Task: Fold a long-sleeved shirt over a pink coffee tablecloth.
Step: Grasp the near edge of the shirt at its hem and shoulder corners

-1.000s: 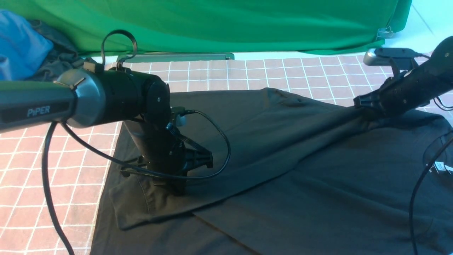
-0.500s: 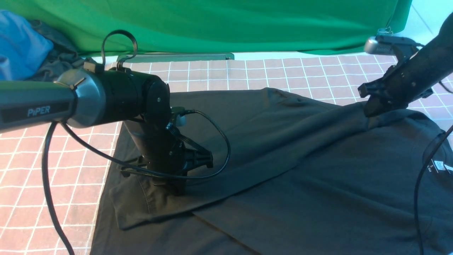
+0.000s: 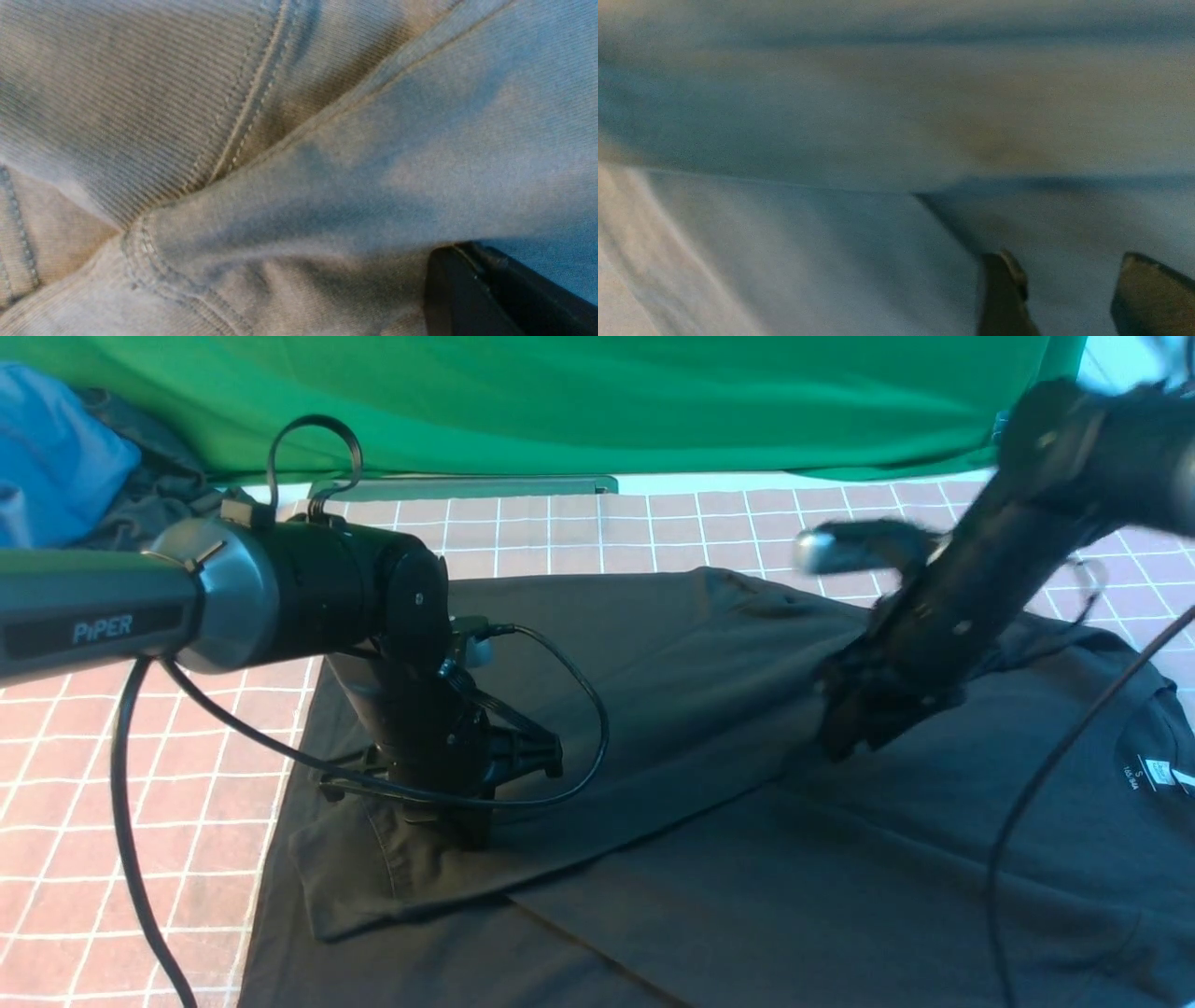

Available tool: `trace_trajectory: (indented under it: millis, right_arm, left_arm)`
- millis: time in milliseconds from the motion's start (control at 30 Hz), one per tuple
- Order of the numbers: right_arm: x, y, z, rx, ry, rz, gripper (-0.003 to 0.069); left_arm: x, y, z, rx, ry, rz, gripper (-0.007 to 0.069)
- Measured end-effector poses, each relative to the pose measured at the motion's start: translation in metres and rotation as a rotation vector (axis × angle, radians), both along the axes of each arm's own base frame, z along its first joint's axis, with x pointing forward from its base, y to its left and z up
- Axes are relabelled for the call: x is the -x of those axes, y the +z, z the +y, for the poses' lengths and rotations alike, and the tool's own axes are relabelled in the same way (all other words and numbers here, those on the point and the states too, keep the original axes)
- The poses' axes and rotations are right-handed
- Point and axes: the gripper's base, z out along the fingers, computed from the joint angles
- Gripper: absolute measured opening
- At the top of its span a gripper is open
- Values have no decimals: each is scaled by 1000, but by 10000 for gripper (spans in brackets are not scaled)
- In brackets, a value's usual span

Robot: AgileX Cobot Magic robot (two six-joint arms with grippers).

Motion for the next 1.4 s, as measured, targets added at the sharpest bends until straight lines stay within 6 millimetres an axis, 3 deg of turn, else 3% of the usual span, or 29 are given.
trace_trajectory:
  millis: [200,500,567,733,833,1067,1233,1267,1400]
  right_arm:
    - [-4,-5,28,-14,5,-112,395]
    - [-11,-27,30,-6,-51,-89,388]
    - [-12,-28,30,-6,-47,-102,341]
    - [-13,-30,30,1,3,-124,71]
    - [-12,-28,28,3,23,-115,38]
    - [-3,0,22,11,88,-97,38]
    - [4,-2,30,58,191,-98,70]
    - [5,-4,32,78,208,-106,102]
    - [5,-12,40,132,224,-147,347]
  left_arm:
    - [0,0,0,0,0,-1,13]
    - [0,0,0,3,2,-1,13]
    - [0,0,0,4,1,-1,13]
    - [0,0,0,5,-6,-2,13]
    - [0,0,0,5,-6,-2,13]
    - [0,0,0,5,-13,-3,13]
    - [0,0,0,5,-13,-3,13]
    - [0,0,0,5,-13,-3,13]
    - [-1,0,0,6,-13,-6,13]
